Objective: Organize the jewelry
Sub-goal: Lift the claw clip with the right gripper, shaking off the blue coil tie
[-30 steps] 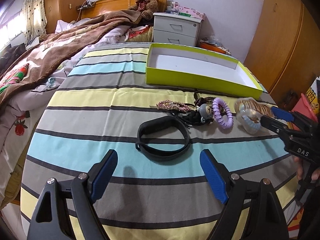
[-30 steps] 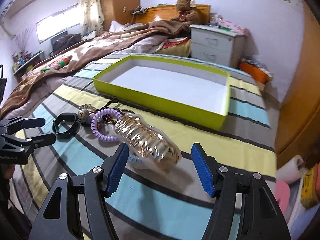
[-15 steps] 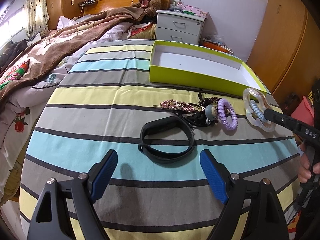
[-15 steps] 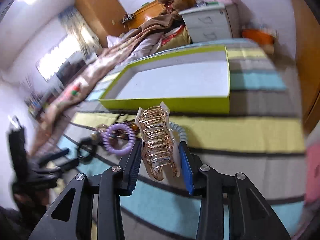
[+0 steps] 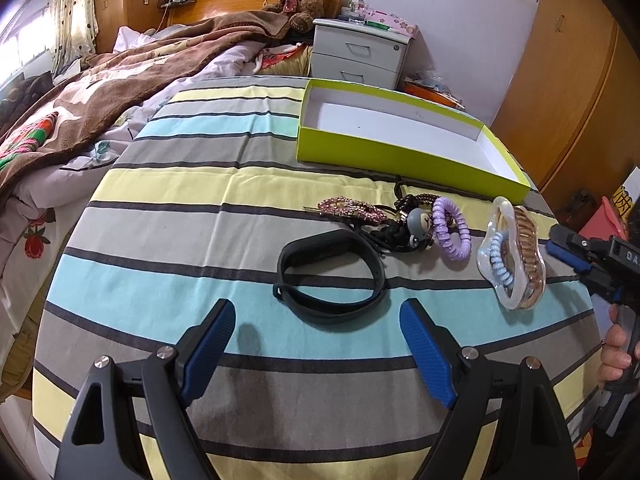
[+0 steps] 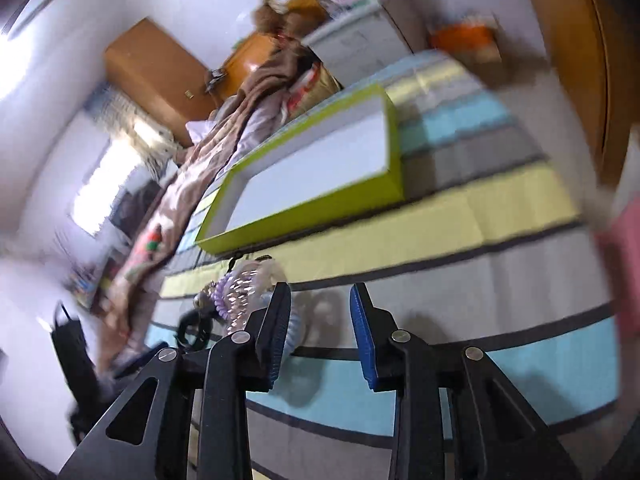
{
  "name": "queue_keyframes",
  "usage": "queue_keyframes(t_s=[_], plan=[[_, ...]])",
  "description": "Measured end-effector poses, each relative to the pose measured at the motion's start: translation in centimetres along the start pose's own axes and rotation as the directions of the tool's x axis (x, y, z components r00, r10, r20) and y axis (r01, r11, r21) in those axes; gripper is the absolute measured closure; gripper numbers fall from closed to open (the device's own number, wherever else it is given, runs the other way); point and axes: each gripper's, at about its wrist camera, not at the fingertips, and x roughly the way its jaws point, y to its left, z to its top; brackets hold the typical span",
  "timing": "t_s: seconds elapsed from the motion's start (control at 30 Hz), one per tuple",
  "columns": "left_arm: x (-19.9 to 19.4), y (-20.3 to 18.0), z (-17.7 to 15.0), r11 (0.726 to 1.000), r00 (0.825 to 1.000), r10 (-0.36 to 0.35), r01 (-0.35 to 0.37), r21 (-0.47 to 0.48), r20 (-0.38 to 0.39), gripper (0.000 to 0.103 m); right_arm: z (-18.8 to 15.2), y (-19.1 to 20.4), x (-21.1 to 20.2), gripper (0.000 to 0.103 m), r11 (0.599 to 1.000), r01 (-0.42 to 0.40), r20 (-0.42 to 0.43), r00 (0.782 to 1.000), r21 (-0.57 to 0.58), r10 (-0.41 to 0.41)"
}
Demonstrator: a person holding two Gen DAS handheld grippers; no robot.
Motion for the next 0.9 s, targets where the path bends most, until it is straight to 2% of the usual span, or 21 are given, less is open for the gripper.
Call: queue_keyframes(t_s=[0.1,0.17,0.3,0.37,0.4,0.47,0.53,0.57,0.67,0.7,0.73,0.77,0.83,0.9], plan=[[-0.1,0.1,0.0,1.0,1.0,0.004,-0.004,-0.004,0.004,0.017,0.0,4.1,-0.9,0.057,0.983,0.045,0.056,0.998,-0.175,-0.036],[-0.1,0.3,0.0,1.0,1.0,0.006,-0.006,-0.013,0.003,0.017,0.0,7.0,0.3,0.054,0.954,0.083,0.059,0.996,-0.289,-0.068],[0.0,0.4,-0.1,1.0,1.0,0.008,-0.008,-0.024,-0.008,0.017,-0.3,8.4,2.8,0.053,0.929,0.146,0.018,0.989,-0.341,-0.149],[-0.2,0.3,-0.2,1.0,1.0,0.006,-0.006,-0.024,-0.005,0.017,-1.0,8.5,3.2,0.053,0.892,0.218,0.034,0.974,-0.395,-0.223],[-0.3,0.3,-0.3,1.0,1.0,0.005,-0.005,-0.024,-0.004,0.017,-1.3,8.4,3.2,0.053,0.868,0.276,0.053,0.959,-0.413,-0.28],[-0.3,0.1,-0.3,1.0,1.0,-0.003,0.003,-0.018,-0.002,0.017,-1.5,7.0,2.8,0.053,0.854,0.338,0.071,0.938,-0.396,-0.338],[-0.4,-0.1,-0.3,1.0,1.0,-0.004,0.004,-0.009,0.0,0.017,-1.2,4.8,2.1,0.053,0.857,0.386,0.074,0.92,-0.341,-0.385],[-0.4,-0.2,-0.4,1.0,1.0,-0.006,0.006,-0.007,-0.001,0.017,-1.1,3.4,1.7,0.053,0.85,0.429,0.082,0.901,-0.307,-0.425],[-0.2,-0.1,-0.3,1.0,1.0,-0.014,0.014,-0.013,-0.007,0.017,-0.7,0.6,1.0,0.053,0.838,0.498,0.065,0.865,-0.224,-0.497],[-0.2,-0.1,-0.3,1.0,1.0,-0.012,0.012,-0.014,-0.009,0.017,-0.5,0.5,0.5,0.053,0.856,0.475,0.061,0.879,-0.202,-0.473],[-0.1,0.0,-0.3,1.0,1.0,-0.009,0.009,-0.015,-0.008,0.017,-0.1,1.1,0.1,0.053,0.88,0.429,0.066,0.903,-0.202,-0.425],[-0.1,0.0,-0.2,1.0,1.0,-0.007,0.007,-0.018,-0.008,0.017,0.0,2.3,-0.4,0.053,0.917,0.337,0.079,0.941,-0.215,-0.328],[0.0,0.1,-0.2,1.0,1.0,-0.008,0.008,-0.024,-0.006,0.017,0.1,4.6,-0.4,0.053,0.934,0.248,0.09,0.969,-0.257,-0.232],[0.1,0.2,-0.2,0.999,1.0,-0.013,0.013,-0.036,-0.008,0.017,-0.2,6.9,1.1,0.053,0.924,0.212,0.065,0.977,-0.318,-0.202]])
